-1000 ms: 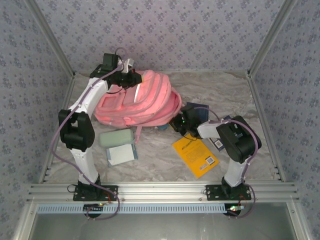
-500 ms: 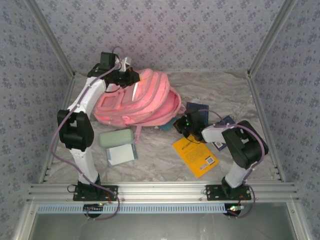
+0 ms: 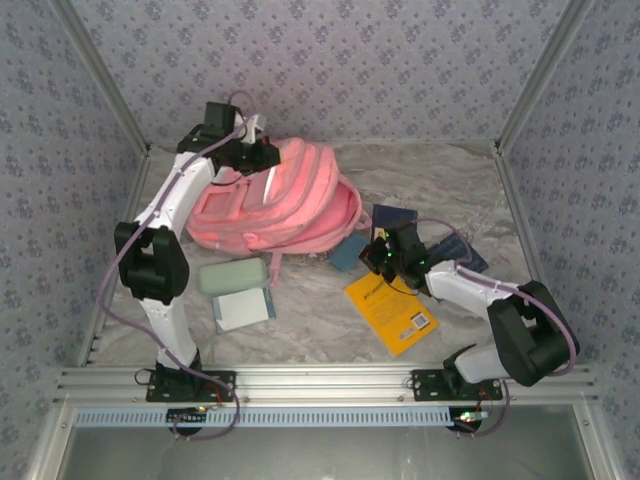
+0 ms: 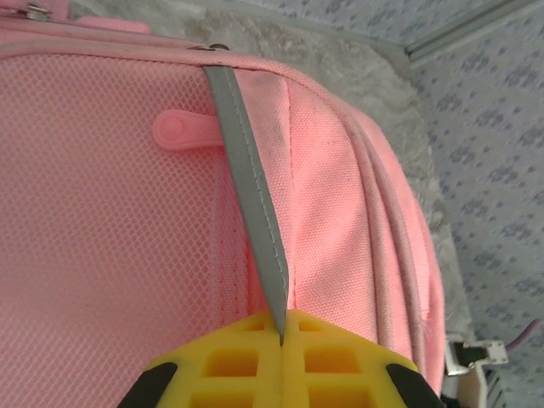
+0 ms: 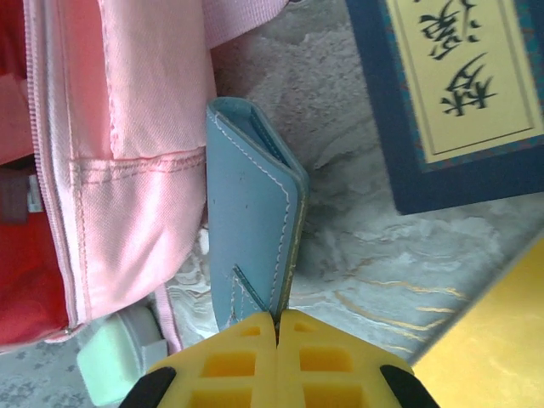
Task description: Pack the student bag
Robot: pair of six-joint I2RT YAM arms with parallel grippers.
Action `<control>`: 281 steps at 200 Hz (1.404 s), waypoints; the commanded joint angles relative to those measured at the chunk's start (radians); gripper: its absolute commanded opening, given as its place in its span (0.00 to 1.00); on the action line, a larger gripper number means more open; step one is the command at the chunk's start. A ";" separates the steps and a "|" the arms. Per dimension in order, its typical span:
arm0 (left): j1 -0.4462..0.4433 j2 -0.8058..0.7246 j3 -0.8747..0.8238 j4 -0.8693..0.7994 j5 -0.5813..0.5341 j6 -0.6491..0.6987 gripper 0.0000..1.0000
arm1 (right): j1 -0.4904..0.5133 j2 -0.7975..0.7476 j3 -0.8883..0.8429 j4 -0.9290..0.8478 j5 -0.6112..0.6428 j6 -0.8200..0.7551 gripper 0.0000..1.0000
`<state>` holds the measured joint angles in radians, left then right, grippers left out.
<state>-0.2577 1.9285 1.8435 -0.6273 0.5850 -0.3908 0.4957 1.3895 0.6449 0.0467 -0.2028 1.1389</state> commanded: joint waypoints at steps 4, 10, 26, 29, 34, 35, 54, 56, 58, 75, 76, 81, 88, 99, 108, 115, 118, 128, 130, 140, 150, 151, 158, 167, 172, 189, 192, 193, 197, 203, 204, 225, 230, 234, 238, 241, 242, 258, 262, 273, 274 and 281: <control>-0.061 0.024 0.031 -0.103 -0.060 0.084 0.00 | -0.010 0.026 0.049 -0.102 -0.016 -0.039 0.00; -0.075 0.032 0.027 -0.109 -0.069 0.094 0.00 | -0.011 0.034 0.058 -0.104 -0.018 -0.039 0.00; -0.110 0.049 0.015 -0.121 -0.091 0.114 0.00 | -0.014 0.059 0.087 -0.130 -0.021 -0.047 0.00; -0.116 0.052 0.011 -0.121 -0.093 0.116 0.00 | -0.014 0.065 0.095 -0.135 -0.022 -0.050 0.00; -0.123 0.056 0.005 -0.121 -0.094 0.116 0.00 | -0.016 0.072 0.104 -0.147 -0.021 -0.055 0.00; -0.124 0.058 0.005 -0.121 -0.094 0.116 0.00 | -0.016 0.074 0.106 -0.150 -0.021 -0.056 0.00; -0.141 0.071 -0.021 -0.103 -0.080 0.100 0.00 | -0.015 0.091 0.139 -0.188 -0.012 -0.071 0.00; -0.142 0.072 -0.025 -0.099 -0.078 0.099 0.00 | -0.015 0.092 0.140 -0.189 -0.010 -0.073 0.00; -0.143 0.074 -0.027 -0.098 -0.078 0.098 0.00 | -0.015 0.093 0.143 -0.190 -0.007 -0.074 0.00; -0.156 0.088 -0.044 -0.092 -0.071 0.095 0.00 | -0.013 0.104 0.158 -0.182 0.009 -0.076 0.02; -0.157 0.089 -0.046 -0.091 -0.070 0.095 0.00 | -0.014 0.104 0.159 -0.182 0.008 -0.076 0.02; -0.161 0.092 -0.052 -0.087 -0.067 0.094 0.00 | -0.013 0.111 0.164 -0.181 0.006 -0.077 0.04; -0.165 0.094 -0.064 -0.077 -0.060 0.089 0.00 | -0.013 0.121 0.167 -0.177 0.000 -0.075 0.07; -0.169 0.098 -0.080 -0.062 -0.046 0.079 0.00 | -0.014 0.137 0.170 -0.164 -0.008 -0.067 0.10; -0.169 0.099 -0.092 -0.057 -0.037 0.071 0.00 | -0.014 0.150 0.163 -0.137 -0.020 -0.053 0.17; -0.168 0.099 -0.100 -0.057 -0.032 0.067 0.00 | -0.014 0.160 0.154 -0.107 -0.027 -0.040 0.24; -0.169 0.099 -0.102 -0.057 -0.032 0.067 0.00 | -0.014 0.163 0.152 -0.098 -0.028 -0.035 0.27; -0.169 0.099 -0.105 -0.057 -0.027 0.067 0.00 | -0.013 0.176 0.142 -0.065 -0.032 -0.018 0.34; -0.169 0.099 -0.105 -0.057 -0.027 0.067 0.00 | -0.013 0.178 0.140 -0.059 -0.032 -0.015 0.36; -0.169 0.098 -0.106 -0.057 -0.023 0.067 0.00 | -0.012 0.190 0.130 -0.026 -0.039 0.000 0.40; -0.168 0.097 -0.108 -0.057 -0.020 0.067 0.00 | -0.011 0.200 0.120 0.011 -0.042 0.017 0.42; -0.169 0.097 -0.108 -0.057 -0.020 0.067 0.00 | -0.011 0.201 0.117 0.017 -0.043 0.019 0.43; -0.169 0.096 -0.109 -0.057 -0.018 0.066 0.00 | -0.013 0.207 0.106 0.048 -0.046 0.030 0.43; -0.170 0.095 -0.110 -0.057 -0.014 0.064 0.00 | -0.012 0.213 0.091 0.089 -0.053 0.049 0.43; -0.170 0.095 -0.112 -0.057 -0.011 0.064 0.00 | -0.012 0.219 0.085 0.109 -0.058 0.058 0.43; -0.172 0.093 -0.112 -0.026 -0.001 0.059 0.00 | -0.014 0.237 0.066 0.177 -0.071 0.087 0.38; -0.172 0.092 -0.110 -0.026 0.001 0.059 0.00 | -0.014 0.240 0.064 0.186 -0.074 0.091 0.35; -0.172 0.091 -0.110 -0.026 0.001 0.059 0.00 | -0.015 0.242 0.062 0.191 -0.075 0.092 0.34; -0.172 0.091 -0.109 -0.027 0.003 0.059 0.00 | -0.016 0.245 0.059 0.204 -0.077 0.097 0.31; -0.171 0.089 -0.104 -0.030 0.002 0.059 0.00 | -0.016 0.245 0.053 0.220 -0.076 0.103 0.25; -0.171 0.088 -0.103 -0.030 0.001 0.060 0.00 | -0.016 0.244 0.053 0.222 -0.076 0.105 0.24; -0.161 0.073 -0.067 -0.065 -0.004 0.071 0.00 | -0.013 0.206 0.043 0.194 -0.048 0.106 0.10; -0.156 0.067 -0.055 -0.079 -0.002 0.072 0.00 | -0.014 0.189 0.043 0.169 -0.033 0.101 0.09; -0.151 0.063 -0.044 -0.086 0.001 0.072 0.00 | -0.013 0.171 0.044 0.143 -0.020 0.092 0.08; -0.145 0.057 -0.032 -0.092 0.002 0.072 0.00 | -0.014 0.152 0.045 0.117 -0.010 0.080 0.06; -0.139 0.054 -0.022 -0.099 0.004 0.072 0.00 | -0.014 0.139 0.046 0.090 0.004 0.069 0.06; -0.138 0.053 -0.018 -0.101 0.004 0.072 0.00 | -0.014 0.133 0.046 0.085 0.007 0.065 0.05; -0.112 0.038 0.052 -0.137 0.024 0.073 0.00 | -0.013 0.043 0.053 -0.057 0.079 0.001 0.02; -0.106 0.035 0.071 -0.147 0.030 0.075 0.00 | -0.013 0.021 0.054 -0.089 0.102 -0.017 0.02; -0.093 0.033 0.138 -0.179 0.042 0.086 0.00 | -0.013 -0.053 0.054 -0.166 0.160 -0.033 0.00; -0.092 0.033 0.144 -0.184 0.043 0.087 0.00 | -0.013 -0.060 0.053 -0.174 0.164 -0.033 0.00; -0.085 0.035 0.185 -0.209 0.050 0.097 0.00 | -0.016 -0.106 0.050 -0.212 0.198 -0.046 0.00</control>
<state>-0.3740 2.0182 1.8725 -0.7567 0.5575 -0.3225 0.4828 1.4235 0.6868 0.0292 -0.1574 1.1671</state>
